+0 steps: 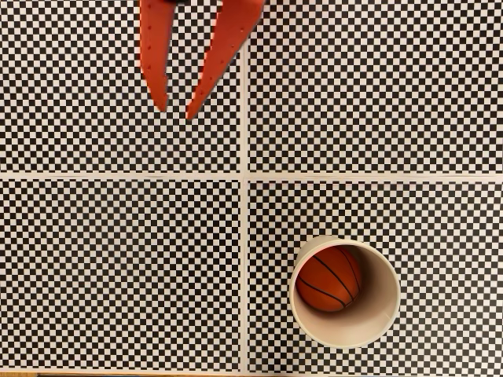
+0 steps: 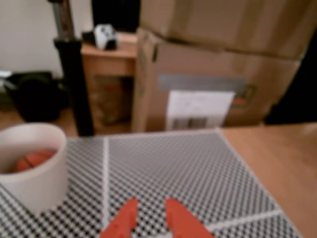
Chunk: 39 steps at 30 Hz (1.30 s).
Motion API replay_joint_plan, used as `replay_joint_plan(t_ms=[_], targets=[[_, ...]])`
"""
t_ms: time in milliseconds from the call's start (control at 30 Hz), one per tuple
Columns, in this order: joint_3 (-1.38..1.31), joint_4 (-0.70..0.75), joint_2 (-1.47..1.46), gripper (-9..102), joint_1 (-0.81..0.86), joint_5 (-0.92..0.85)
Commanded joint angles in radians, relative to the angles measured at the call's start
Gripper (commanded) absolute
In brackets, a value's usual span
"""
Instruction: Grasp basketball and place into cup.
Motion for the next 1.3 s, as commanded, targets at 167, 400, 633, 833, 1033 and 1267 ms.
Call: replay_joint_plan(t_ms=[167, 400, 633, 833, 1033, 1267], targets=[[0.121, -0.04, 0.092, 0, 0.012, -0.005], [0.183, -0.04, 0.092, 0, 0.011, 0.0], [0.278, -0.041, 0.092, 0, 0.002, 0.006], [0.362, -0.041, 0.092, 0, -0.005, -0.018], [0.425, -0.031, 0.092, 0, -0.029, -0.035], [0.479, 0.009, 0.092, 0, -0.066, -0.026]])
